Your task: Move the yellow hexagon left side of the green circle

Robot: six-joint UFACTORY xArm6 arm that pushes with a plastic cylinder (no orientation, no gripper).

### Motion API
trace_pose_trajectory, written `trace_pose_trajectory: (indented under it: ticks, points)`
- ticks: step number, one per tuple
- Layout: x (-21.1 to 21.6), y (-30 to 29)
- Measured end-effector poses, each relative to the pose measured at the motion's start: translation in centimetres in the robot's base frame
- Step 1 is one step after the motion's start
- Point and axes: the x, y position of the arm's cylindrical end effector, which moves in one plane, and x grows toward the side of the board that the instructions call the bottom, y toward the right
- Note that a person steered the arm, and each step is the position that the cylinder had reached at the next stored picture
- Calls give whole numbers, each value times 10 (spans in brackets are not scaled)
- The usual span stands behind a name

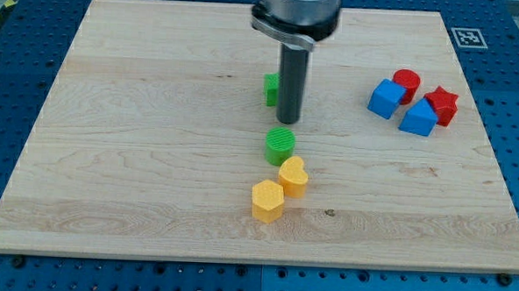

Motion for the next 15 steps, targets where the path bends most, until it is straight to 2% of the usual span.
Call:
trace_pose_trajectory:
  ticks: [4,5,6,7,9,10,12,15]
  points:
    - [135,76]
    - [164,55]
    - [172,18]
    - [172,15]
    - [167,-26]
    - [148,-20]
    - [141,-24]
    - [100,-83]
